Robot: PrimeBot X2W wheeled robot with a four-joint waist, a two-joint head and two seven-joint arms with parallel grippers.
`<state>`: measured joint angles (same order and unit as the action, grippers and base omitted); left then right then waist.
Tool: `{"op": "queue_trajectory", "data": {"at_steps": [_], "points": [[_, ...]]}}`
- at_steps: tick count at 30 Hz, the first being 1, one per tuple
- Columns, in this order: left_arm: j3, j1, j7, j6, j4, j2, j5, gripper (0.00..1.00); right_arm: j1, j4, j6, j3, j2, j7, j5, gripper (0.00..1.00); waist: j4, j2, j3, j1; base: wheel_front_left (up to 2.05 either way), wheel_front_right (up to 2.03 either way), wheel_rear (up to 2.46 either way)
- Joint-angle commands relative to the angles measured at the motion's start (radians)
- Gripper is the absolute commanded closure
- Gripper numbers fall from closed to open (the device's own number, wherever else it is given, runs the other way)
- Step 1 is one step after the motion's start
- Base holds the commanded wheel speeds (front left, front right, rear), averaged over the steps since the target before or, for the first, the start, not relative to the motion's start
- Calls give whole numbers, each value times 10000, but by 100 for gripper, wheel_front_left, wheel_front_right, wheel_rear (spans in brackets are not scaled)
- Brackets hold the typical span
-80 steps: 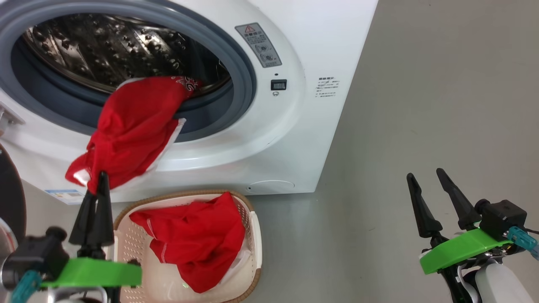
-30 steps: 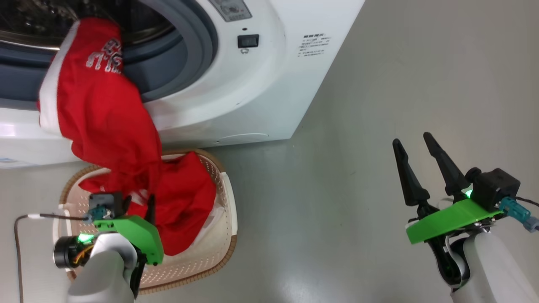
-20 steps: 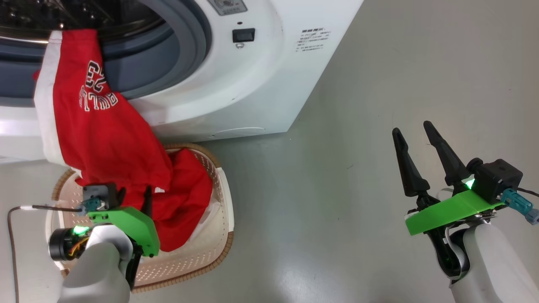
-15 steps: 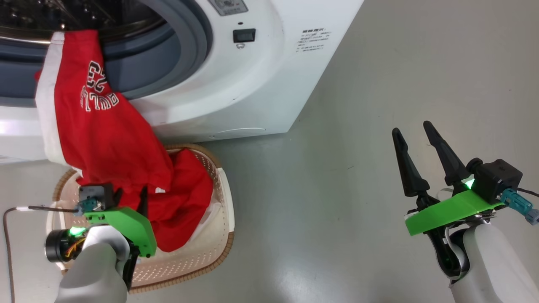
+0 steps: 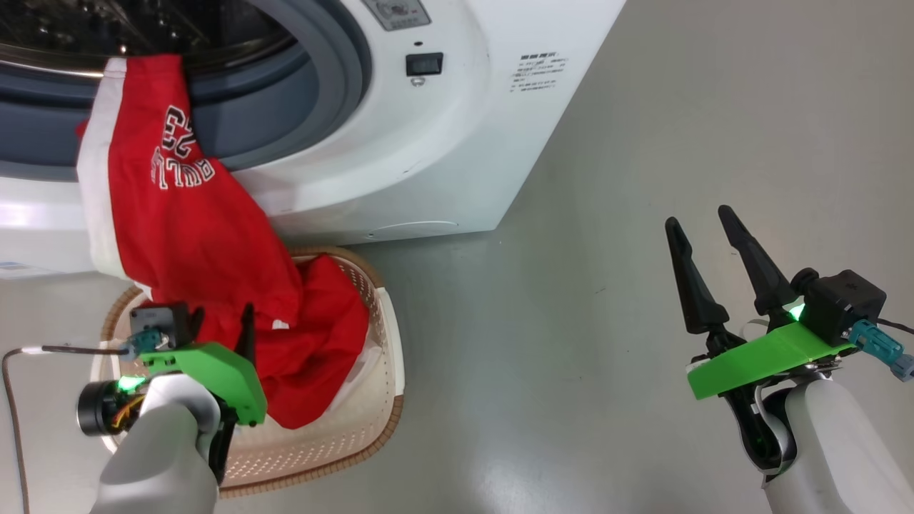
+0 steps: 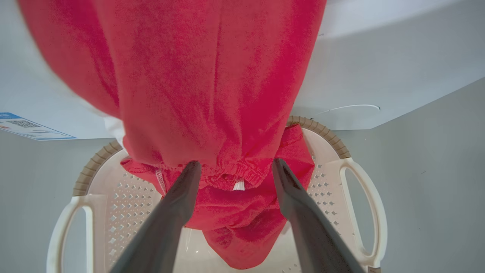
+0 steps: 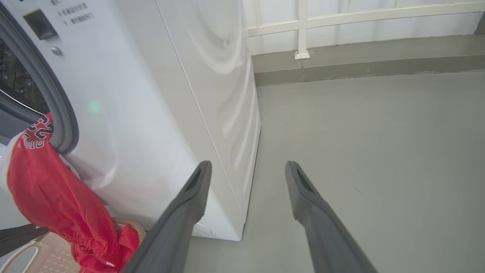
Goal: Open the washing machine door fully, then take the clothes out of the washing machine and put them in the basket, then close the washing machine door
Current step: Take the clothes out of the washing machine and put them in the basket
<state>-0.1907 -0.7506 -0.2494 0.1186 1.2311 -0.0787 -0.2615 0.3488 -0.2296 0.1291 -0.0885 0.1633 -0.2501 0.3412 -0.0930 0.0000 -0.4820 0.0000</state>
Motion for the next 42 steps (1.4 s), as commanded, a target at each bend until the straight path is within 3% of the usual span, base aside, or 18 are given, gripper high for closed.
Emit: {"op": "queue_trajectory", "data": {"at_steps": [1,7,16,34,42], "points": [[257,7,-123,41,-168,-337,-97,0,-68,200,16,-197,42,-117,-153,0,18,0,26,0,0,0,0],[544,137,-124,56,-1091,-405,-218,0,-154,213,16,-132,72,-117,-164,0,150,0,131,0,0,0,0],[1198,885,-124,41,-3569,-513,84,0,-282,255,16,-11,133,-117,-192,0,390,0,275,0,0,0,0],[2532,4552,-124,-76,-8993,-140,1015,0,-649,262,16,59,230,-117,-152,0,539,0,729,0,0,0,0],[2680,5697,-124,-141,-10331,-5,1108,0,-721,285,16,82,273,-117,-152,0,565,0,734,0,0,0,0]]}}
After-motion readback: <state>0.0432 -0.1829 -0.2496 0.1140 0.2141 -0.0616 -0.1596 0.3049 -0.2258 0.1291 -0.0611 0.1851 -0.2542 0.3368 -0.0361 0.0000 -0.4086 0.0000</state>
